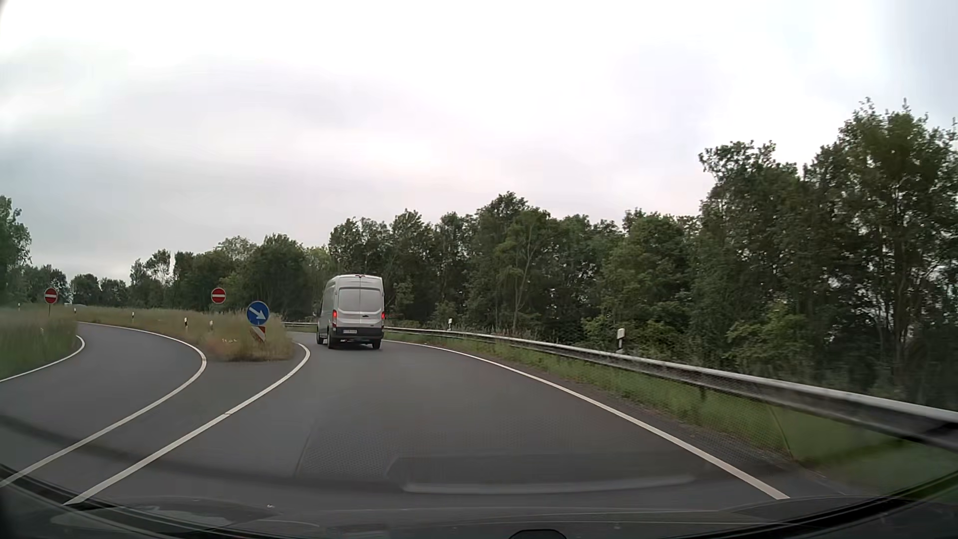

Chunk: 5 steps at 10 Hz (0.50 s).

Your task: Follow the waypoints while adhering to traffic rules and regulations

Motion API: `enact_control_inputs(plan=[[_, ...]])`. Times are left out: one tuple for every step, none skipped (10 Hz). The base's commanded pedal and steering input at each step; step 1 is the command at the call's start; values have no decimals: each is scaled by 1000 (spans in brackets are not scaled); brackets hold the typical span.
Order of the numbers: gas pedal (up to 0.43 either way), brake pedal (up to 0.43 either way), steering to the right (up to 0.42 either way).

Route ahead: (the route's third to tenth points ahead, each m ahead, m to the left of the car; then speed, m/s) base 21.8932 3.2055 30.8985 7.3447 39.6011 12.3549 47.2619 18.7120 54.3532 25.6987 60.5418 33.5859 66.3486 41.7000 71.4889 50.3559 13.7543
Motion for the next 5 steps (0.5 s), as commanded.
enact_control_inputs(plan=[[209,0,-83],[209,0,-82],[209,0,-82],[209,0,-83],[209,0,-82]])
